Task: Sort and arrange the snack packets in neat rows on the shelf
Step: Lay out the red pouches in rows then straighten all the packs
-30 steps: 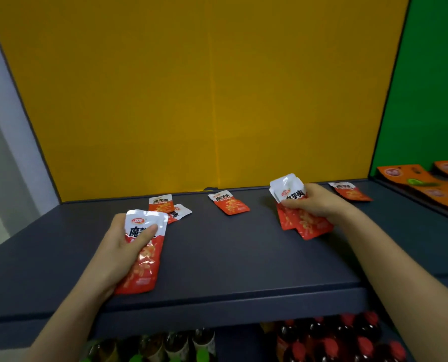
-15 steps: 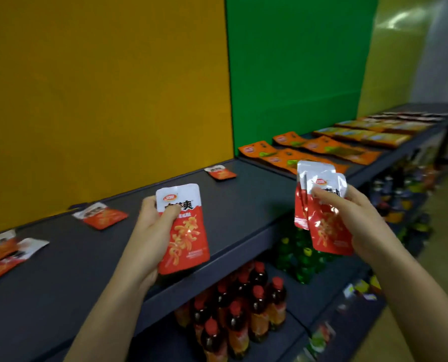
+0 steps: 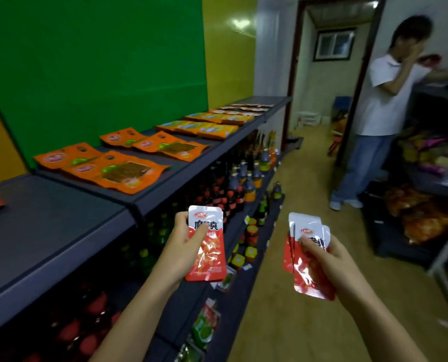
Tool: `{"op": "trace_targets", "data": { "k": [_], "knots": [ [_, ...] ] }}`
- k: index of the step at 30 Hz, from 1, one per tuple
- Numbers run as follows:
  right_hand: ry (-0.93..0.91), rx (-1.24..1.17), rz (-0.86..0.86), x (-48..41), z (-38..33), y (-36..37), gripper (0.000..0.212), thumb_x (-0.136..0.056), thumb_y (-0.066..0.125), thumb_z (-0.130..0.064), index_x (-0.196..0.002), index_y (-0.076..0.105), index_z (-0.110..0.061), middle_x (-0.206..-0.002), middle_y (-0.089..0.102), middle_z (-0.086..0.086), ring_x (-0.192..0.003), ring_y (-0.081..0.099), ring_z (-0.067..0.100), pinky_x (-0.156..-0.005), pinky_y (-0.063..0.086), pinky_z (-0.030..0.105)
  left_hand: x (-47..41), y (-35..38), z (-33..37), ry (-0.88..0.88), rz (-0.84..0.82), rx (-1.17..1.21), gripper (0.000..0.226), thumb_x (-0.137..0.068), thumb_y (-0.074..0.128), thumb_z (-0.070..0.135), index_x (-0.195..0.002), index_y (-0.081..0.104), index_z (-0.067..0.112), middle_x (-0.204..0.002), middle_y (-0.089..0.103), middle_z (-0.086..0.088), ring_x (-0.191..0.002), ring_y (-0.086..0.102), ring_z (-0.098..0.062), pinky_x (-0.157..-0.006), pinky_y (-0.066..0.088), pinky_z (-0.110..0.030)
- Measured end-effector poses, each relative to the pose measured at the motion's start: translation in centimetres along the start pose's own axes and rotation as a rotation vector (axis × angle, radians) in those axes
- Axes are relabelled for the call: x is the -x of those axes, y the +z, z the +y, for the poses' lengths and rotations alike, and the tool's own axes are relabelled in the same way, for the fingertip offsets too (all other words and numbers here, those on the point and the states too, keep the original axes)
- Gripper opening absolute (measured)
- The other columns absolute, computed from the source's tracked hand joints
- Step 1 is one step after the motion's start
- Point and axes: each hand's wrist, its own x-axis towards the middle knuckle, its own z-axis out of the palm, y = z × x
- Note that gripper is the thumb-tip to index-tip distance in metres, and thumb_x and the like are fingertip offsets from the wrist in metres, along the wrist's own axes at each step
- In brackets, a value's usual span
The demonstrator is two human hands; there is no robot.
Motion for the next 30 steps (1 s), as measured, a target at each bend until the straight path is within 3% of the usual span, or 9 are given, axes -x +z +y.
{"op": "trace_targets", "data": {
  "k": [6,15,24,26,30],
  "knots": [
    [-0.03,0.019,0.081,-7.0,0.0,-5.7,0.02,-0.089,0.058,-0.013,-0.109,0.06,-0.009,-0.088,0.069,0.005,-0.072,0.064,0.015,-0.06,0.051,0.022,-7.6,7.6,-1.2,-0.049,-0.052,-0.015,0.017,-0.095,0.046,0.023,-0.11,0.041,0.017,-0.089,0.06,-0.005,-0.066,0.062,-0.013,-0.055,0.05,-0.023],
    [0.051,0.002,0.152,-18.3,3.0,-10.5,0.011,-0.088,0.059,-0.014,-0.099,0.061,-0.016,-0.084,0.07,0.002,-0.06,0.067,0.002,-0.051,0.05,0.013,-20.2,15.7,-4.6,-0.138,-0.146,-0.047,0.008,-0.095,0.046,0.024,-0.102,0.043,0.026,-0.094,0.062,-0.01,-0.074,0.065,-0.023,-0.067,0.053,-0.035],
    [0.045,-0.01,0.193,-34.7,1.6,-12.8,0.012,-0.088,0.06,-0.013,-0.1,0.062,-0.014,-0.087,0.071,0.005,-0.061,0.068,0.003,-0.051,0.05,0.013,-37.1,22.5,-3.9,-0.094,-0.14,0.017,0.015,-0.095,0.047,0.02,-0.109,0.044,0.018,-0.098,0.063,-0.009,-0.078,0.063,-0.021,-0.063,0.051,-0.028],
    [0.02,-0.02,0.204,-38.6,0.8,-13.5,0.011,-0.088,0.06,-0.013,-0.098,0.062,-0.014,-0.08,0.072,0.001,-0.059,0.068,0.002,-0.051,0.05,0.013,-41.0,24.3,-3.1,-0.067,-0.14,0.02,0.017,-0.095,0.048,0.019,-0.111,0.044,0.018,-0.102,0.063,-0.01,-0.081,0.063,-0.023,-0.066,0.051,-0.031],
    [0.005,-0.038,0.221,-45.4,-0.2,-15.4,0.013,-0.087,0.061,-0.013,-0.1,0.062,-0.013,-0.071,0.072,-0.006,-0.058,0.068,0.002,-0.05,0.05,0.014,-47.3,28.2,-2.3,-0.081,-0.15,0.049,0.016,-0.095,0.048,0.02,-0.11,0.044,0.018,-0.094,0.062,-0.007,-0.073,0.062,-0.019,-0.059,0.051,-0.028]
  ]
}}
